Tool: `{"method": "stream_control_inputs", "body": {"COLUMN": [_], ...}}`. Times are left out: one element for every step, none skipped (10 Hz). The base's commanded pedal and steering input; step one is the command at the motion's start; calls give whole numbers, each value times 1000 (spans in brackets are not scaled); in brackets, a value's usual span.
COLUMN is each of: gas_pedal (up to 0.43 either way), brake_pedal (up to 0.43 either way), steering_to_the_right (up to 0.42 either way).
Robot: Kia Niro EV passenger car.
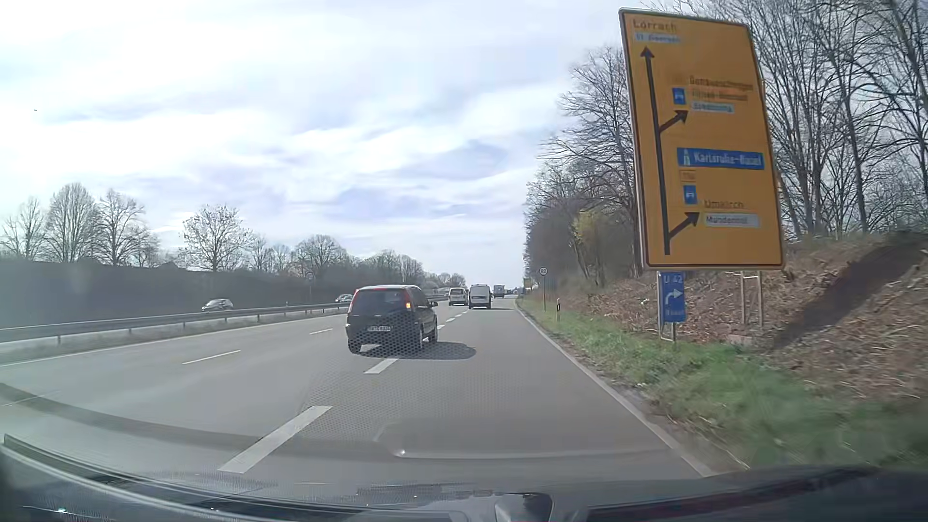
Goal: Follow the waypoints while adhering to traffic rules and regulations
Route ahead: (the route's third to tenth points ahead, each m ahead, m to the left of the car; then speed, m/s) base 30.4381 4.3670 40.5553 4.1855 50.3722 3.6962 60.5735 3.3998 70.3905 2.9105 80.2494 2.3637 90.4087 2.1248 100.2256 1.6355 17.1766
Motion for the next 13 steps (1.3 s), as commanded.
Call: {"method": "stream_control_inputs", "body": {"gas_pedal": [138, 138, 138, 138, 138, 138, 138, 138, 138, 138, 150, 150, 150], "brake_pedal": [0, 0, 0, 0, 0, 0, 0, 0, 0, 0, 0, 0, 0], "steering_to_the_right": [5, 4, 5, 5, 5, 5, 5, 4, 5, 5, 5, 4, 5]}}
